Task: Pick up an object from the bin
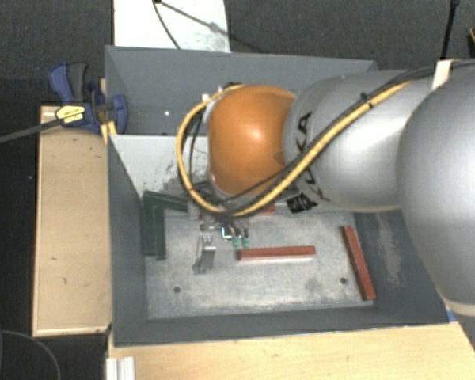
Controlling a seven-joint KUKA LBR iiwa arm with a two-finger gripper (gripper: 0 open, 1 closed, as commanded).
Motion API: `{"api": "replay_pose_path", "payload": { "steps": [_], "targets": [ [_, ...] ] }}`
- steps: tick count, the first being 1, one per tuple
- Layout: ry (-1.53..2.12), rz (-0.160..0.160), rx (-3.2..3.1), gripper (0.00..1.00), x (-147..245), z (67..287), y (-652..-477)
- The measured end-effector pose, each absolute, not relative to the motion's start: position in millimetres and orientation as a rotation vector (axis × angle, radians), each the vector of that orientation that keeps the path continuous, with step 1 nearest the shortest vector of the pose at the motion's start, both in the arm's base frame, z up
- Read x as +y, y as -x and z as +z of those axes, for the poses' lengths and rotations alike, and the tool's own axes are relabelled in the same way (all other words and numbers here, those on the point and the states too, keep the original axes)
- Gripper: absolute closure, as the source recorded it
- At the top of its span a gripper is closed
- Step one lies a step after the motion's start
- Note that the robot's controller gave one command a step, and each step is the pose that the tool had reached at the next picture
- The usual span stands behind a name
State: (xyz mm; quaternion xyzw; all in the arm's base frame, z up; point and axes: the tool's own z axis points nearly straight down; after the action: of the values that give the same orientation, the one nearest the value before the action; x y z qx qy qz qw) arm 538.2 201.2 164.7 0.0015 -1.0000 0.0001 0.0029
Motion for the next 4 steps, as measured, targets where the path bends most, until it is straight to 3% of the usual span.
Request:
{"api": "replay_pose_path", "payload": {
  "steps": [1, 2, 3, 4],
  "targets": [
    [0.044, 0.007, -3.139, 0.0, 91, 87, -570.1],
    [-0.081, 0.001, -3.139, 0.0, 66, 70, -553.9],
    [-0.075, -0.002, -3.142, 1.0, 68, 71, -554.7],
    [-0.125, -0.004, -3.151, 1.0, 96, 191, -578.5]
  ]
}}
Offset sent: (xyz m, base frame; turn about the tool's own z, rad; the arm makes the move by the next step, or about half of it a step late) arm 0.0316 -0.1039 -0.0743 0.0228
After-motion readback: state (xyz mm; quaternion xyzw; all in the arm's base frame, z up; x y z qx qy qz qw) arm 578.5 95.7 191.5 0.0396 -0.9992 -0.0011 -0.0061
